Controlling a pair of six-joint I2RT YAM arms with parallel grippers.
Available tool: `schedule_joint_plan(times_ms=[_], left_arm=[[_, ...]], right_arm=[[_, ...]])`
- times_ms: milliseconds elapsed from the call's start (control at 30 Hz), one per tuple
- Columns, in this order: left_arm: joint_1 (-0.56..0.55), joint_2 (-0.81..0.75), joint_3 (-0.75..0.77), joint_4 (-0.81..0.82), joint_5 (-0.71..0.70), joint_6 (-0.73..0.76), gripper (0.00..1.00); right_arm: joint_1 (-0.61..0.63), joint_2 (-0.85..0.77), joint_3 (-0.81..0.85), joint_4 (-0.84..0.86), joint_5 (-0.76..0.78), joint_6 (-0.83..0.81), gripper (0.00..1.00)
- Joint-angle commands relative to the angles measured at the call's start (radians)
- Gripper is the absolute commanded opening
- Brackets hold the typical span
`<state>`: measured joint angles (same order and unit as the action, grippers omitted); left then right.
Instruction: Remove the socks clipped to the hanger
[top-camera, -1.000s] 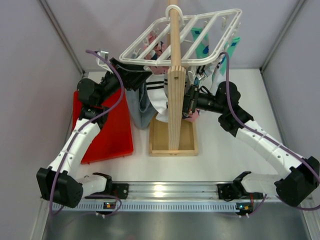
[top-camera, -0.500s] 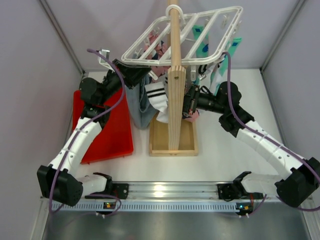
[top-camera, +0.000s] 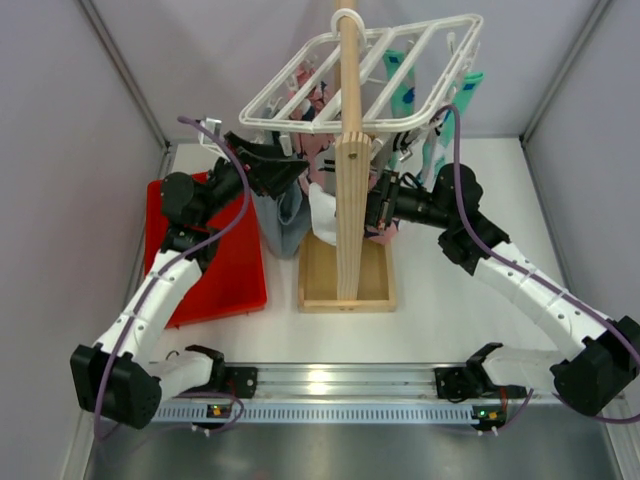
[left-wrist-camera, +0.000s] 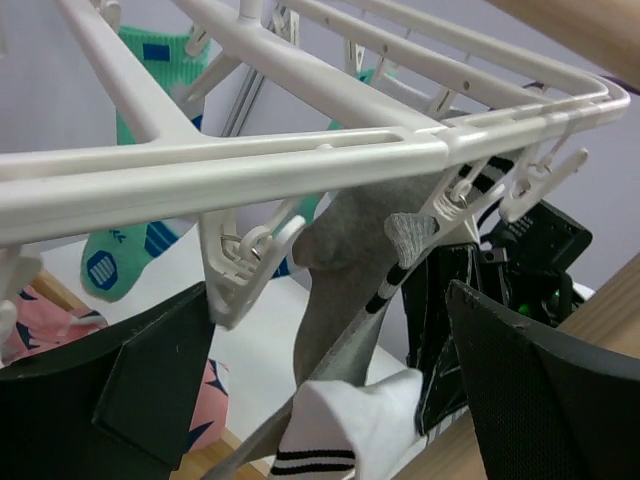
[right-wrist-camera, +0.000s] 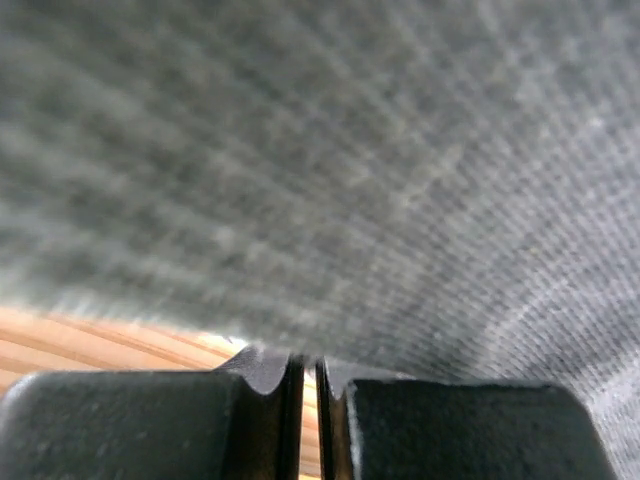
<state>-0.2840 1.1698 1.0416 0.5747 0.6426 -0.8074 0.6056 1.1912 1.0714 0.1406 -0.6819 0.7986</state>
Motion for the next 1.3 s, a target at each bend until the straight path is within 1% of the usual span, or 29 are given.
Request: schedule_joint_plan(times_ms=[0,133,333,533,700,833,867,933,967,1000,1067,1100,1133,1167,1200,1233,1267], left_arm=[[-0.001,-0.110,-0.073,0.044,0.028,0.034,0.99],[-0.001,-0.168,-0.133,0.042,0.110,0.037,0.98],[-0.001,-0.164,-0.198,0.044,0.170,-0.039,0.99],[-0.066,-0.128,-0.249,0.043,0.144,-0.044,0.99],[-0.138,-0.093,-0.238,0.044,0.123,-0.029,0.98],[-0.170,-0.075,-0.233,0.044,0.117,-0.033,0.73],[-0.172,-0.075,-0.235,0.044,0.117,-0.030,0.50],[-0.170,-0.079,-0.241,0.044,0.114,-0.024,0.20],[-0.170,-0.084,-0.245,0.042,0.108,-0.024,0.08],[-0.170,-0.090,-0.249,0.042,0.103,-0.023,0.00],[-0.167,-0.099,-0.259,0.044,0.092,-0.019,0.00],[-0.165,-0.105,-0.264,0.042,0.089,-0.021,0.00],[-0.153,-0.122,-0.270,0.028,0.086,-0.021,0.00],[-0.147,-0.131,-0.270,0.001,0.080,-0.012,0.00],[-0.139,-0.143,-0.269,-0.033,0.075,0.003,0.00],[-0.132,-0.168,-0.262,-0.077,0.065,0.028,0.00],[-0.118,-0.183,-0.246,-0.204,0.048,0.092,0.00]], right_arm=[[0.014,-0.012,0.032,0.007,-0.021,-0.029,0.00],[0.014,0.004,0.042,0.011,-0.031,-0.029,0.00],[0.016,0.011,0.050,0.022,-0.036,-0.029,0.00],[0.016,0.013,0.048,0.053,-0.054,-0.010,0.00],[0.014,0.019,0.051,0.053,-0.057,-0.009,0.00],[0.014,0.013,0.044,0.054,-0.054,-0.010,0.00],[0.016,0.011,0.041,0.053,-0.050,-0.010,0.00],[0.014,0.007,0.039,0.033,-0.042,-0.019,0.01],[0.014,0.005,0.038,0.027,-0.039,-0.021,0.02],[0.014,0.004,0.032,0.024,-0.035,-0.025,0.06],[0.014,-0.008,0.027,-0.007,-0.009,-0.035,0.14],[0.014,-0.015,0.030,-0.028,0.010,-0.057,0.34],[0.016,-0.027,0.033,-0.092,0.030,-0.070,0.42],[0.016,-0.033,0.036,-0.131,0.082,-0.106,0.50],[0.014,-0.041,0.053,-0.192,0.112,-0.128,0.60],[0.013,-0.057,0.059,-0.237,0.142,-0.145,0.64],[0.013,-0.070,0.062,-0.315,0.192,-0.172,0.67]])
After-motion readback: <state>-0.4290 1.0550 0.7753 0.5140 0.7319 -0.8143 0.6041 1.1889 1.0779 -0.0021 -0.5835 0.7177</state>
